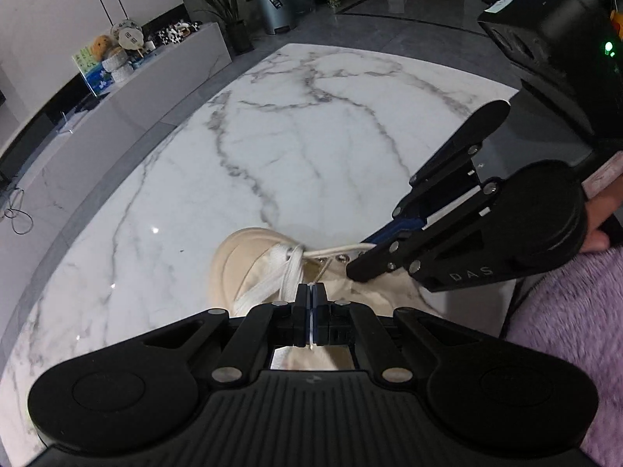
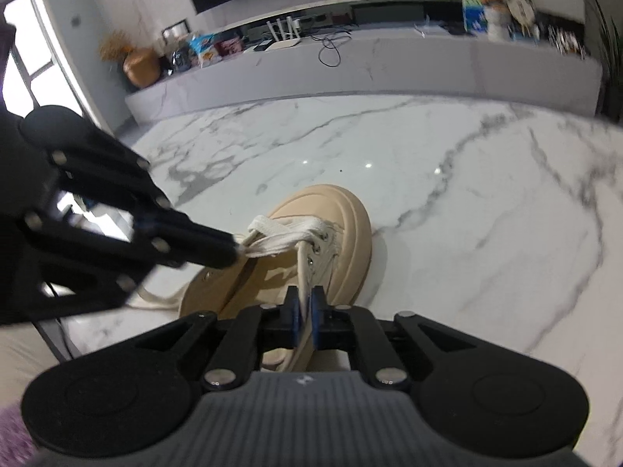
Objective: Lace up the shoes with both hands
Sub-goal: 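Grasp the lace at the eyelets with the left gripper while the right gripper holds the flap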
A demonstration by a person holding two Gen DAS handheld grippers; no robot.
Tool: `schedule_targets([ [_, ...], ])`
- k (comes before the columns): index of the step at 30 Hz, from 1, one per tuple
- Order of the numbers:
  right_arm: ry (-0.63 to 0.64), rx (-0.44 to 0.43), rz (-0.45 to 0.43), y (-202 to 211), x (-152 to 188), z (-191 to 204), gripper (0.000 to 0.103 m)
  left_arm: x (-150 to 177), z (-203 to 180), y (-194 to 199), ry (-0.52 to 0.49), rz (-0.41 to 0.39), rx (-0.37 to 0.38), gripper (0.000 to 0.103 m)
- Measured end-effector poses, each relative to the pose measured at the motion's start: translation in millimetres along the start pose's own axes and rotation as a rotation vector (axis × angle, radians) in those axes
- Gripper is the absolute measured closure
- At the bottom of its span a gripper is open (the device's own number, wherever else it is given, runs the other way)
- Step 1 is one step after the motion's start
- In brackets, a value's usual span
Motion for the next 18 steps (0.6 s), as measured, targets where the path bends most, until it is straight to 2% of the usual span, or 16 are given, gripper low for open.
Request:
schedule_targets([
  [4, -0.058, -0.013, 0.002, 1, 1, -7, 0.096, 2, 2, -14, 0.007, 0.026, -0.005, 0.103],
  [18, -0.056, -0.019, -0.001, 1, 1, -6, 0.096, 3, 4, -19, 0.056, 0.038, -0.012, 0.103],
])
Point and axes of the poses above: each gripper's, at about its wrist camera, not at the fingertips, and y roughly against the way its jaws point, z to its left, x to its underside, the point moved 5 cm from there along -y, roughly the way its jaws point, and after that the axes turned 15 degrees about -z, right-handed, at the moved point
